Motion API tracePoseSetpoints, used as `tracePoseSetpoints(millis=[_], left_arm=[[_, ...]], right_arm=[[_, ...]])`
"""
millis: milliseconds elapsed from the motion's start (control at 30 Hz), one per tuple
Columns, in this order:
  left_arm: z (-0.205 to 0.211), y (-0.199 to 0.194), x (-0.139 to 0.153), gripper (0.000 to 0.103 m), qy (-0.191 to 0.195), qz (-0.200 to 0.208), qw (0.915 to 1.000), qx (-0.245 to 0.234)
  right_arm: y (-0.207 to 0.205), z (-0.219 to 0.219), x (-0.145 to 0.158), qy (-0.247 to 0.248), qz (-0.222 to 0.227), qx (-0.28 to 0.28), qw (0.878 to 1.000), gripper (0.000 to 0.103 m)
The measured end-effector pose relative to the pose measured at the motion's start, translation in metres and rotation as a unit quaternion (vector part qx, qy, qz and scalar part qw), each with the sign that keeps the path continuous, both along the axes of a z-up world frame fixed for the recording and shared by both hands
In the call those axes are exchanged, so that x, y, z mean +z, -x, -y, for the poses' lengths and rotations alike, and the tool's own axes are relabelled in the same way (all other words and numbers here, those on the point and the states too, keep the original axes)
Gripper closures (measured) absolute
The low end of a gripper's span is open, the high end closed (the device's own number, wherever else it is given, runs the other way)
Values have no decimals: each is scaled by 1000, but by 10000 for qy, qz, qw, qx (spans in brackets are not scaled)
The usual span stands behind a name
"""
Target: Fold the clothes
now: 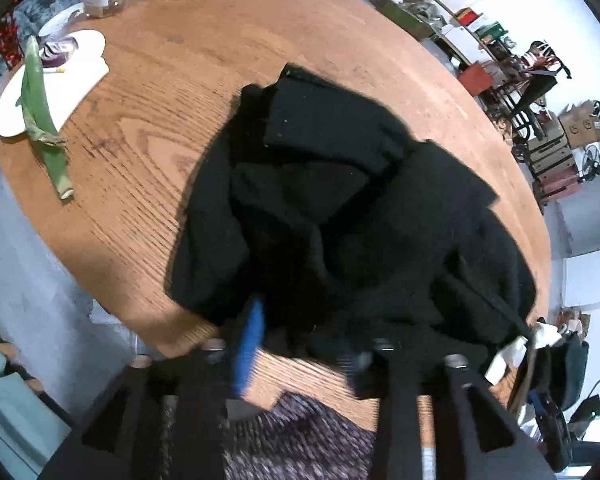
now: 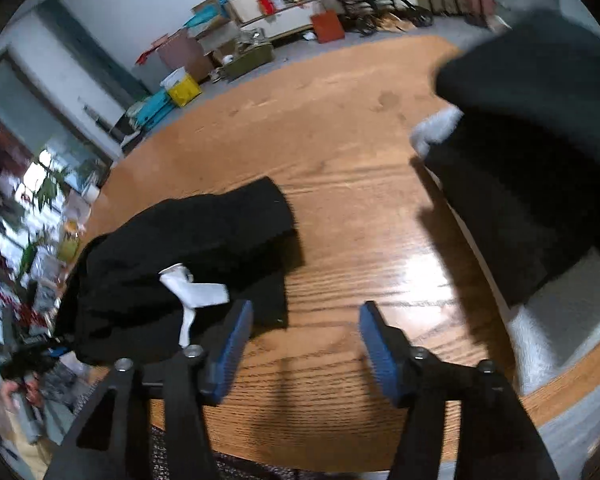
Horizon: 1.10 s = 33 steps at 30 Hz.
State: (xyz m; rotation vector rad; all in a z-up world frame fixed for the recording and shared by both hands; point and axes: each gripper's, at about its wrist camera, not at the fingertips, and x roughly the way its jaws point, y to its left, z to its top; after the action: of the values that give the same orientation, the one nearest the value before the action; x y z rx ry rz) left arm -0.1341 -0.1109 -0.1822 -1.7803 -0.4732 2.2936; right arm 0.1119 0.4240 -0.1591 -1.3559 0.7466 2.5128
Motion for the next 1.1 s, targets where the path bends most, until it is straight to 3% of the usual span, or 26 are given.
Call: tracePoseSetpoints(millis=[100, 200, 333, 467, 567, 667, 767, 800, 867, 933, 1100], left_arm=[[-14, -8, 25, 42, -198, -304, 9989, -312], [-32, -12, 43, 40, -138, -475, 9973, -538], [-69, 1, 51, 40, -175, -193, 9975, -654], [-107, 19, 29, 40, -189, 265, 9987, -380], [-116, 33, 4, 40, -214, 476, 9986, -49], [-118, 39, -12, 40, -244, 593, 9978, 169], [-117, 40, -25, 40, -272, 605, 9975, 240], [-118, 39, -27, 42, -265, 557, 9978, 237], [-119, 35, -27, 57, -159, 414, 9989, 144], [-118, 25, -24, 84, -328, 269, 9991, -72], [-81, -7, -30, 89, -813, 326, 9960, -145]], right_arm=[[25, 19, 1, -51, -51, 521, 9986, 37], [59, 54, 2, -132, -54, 1184, 9929, 37], [104, 102, 11, -458, -282, 1917, 9800, 33], [138, 116, 1, -465, -230, 2192, 9743, 29], [142, 110, -24, -108, 49, 2250, 9743, 29], [125, 112, -56, 265, 264, 2532, 9667, 28], [95, 129, -61, -118, -77, 2952, 9553, 27], [89, 132, -62, -126, -109, 2974, 9546, 26], [86, 131, -64, -16, -144, 2881, 9575, 26], [89, 130, -66, 167, -130, 2758, 9610, 22], [90, 139, -66, 214, -3, 2505, 9679, 20]])
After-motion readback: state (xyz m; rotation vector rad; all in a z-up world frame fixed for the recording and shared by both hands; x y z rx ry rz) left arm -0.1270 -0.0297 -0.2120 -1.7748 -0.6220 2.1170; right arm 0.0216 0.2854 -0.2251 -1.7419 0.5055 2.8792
